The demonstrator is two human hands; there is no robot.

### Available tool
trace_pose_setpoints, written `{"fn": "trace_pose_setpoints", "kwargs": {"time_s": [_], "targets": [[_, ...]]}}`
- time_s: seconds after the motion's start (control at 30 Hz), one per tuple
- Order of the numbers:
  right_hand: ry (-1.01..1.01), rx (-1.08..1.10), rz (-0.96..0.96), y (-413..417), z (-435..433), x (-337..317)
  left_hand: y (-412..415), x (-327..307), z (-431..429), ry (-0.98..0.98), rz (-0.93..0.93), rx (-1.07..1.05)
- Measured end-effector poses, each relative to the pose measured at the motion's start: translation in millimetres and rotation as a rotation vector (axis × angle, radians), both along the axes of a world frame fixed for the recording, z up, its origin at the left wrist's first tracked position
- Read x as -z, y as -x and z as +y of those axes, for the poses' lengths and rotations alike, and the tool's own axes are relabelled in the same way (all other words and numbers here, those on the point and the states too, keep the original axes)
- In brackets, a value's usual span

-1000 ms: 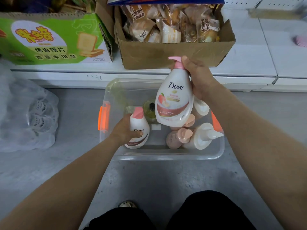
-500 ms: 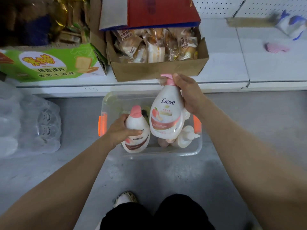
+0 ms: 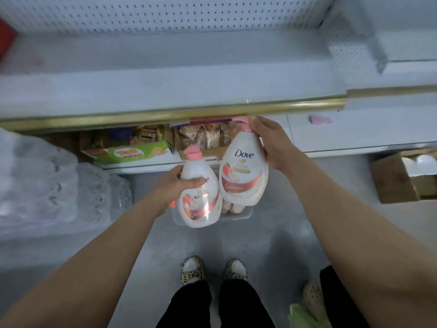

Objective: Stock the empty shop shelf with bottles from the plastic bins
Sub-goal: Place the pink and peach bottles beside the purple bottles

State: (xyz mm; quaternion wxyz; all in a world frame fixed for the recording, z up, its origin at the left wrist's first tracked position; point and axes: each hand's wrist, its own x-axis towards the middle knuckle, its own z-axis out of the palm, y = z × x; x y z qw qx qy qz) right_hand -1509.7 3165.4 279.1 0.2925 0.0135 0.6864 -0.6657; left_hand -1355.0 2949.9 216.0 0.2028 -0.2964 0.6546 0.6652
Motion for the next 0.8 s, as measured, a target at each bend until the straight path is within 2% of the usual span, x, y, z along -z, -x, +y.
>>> {"fn": "trace_pose_setpoints", "kwargs": {"time_s": [0.2, 0.43, 0.6, 0.8], "targets": [[0.008, -0.033, 0.191, 8, 2, -158, 18, -154, -6, 0.013, 0.142, 0.066], [0.143, 0.039, 0.436, 29, -6, -315, 62, -299, -29, 0.013, 0.397, 0.050], [0.223, 0.056, 0.540, 59, -3, -386, 98, -372, -30, 0.025, 0.599, 0.075], [0.277, 0.027, 0.647, 123, 0, -428, 156, -412, -20, 0.021, 0.709, -0.041]]}}
